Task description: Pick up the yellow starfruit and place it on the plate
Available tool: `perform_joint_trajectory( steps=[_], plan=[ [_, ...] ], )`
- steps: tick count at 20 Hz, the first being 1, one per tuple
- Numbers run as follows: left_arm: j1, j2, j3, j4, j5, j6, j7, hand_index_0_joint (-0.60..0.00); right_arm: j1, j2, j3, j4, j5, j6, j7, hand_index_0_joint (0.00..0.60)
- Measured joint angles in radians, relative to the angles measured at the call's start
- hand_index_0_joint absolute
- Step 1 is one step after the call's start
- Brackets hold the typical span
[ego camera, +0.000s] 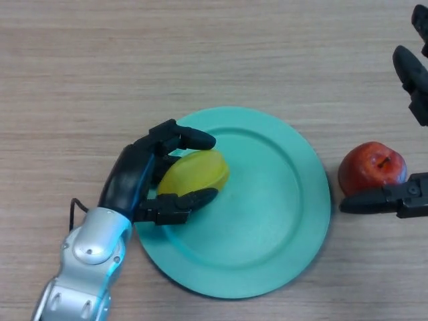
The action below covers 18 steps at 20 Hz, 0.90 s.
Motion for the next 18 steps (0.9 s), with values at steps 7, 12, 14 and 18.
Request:
perform_joint_trajectory(
  steps=[7,12,14,18],
  plan=[
    [0.037,0.002,-0.027,-0.121,0.121,-0.008,-0.013,0.0,-0.028,-0.001,0.014,0.011,-0.031,0.008,-0.001,0.0],
    [0.027,0.0,0.103,-0.391,-0.096,0.088,-0.022,0.0,-0.039,0.002,0.049,0.04,-0.031,0.008,0.001,0.0],
    [0.016,0.022,0.168,-0.41,-0.137,0.095,-0.022,0.0,-0.05,0.002,0.057,0.073,-0.03,0.009,0.0,0.0],
    [0.012,0.061,0.222,-0.386,-0.16,0.089,0.039,0.0,-0.08,-0.001,0.058,0.137,-0.039,-0.032,0.018,0.0]
  ],
)
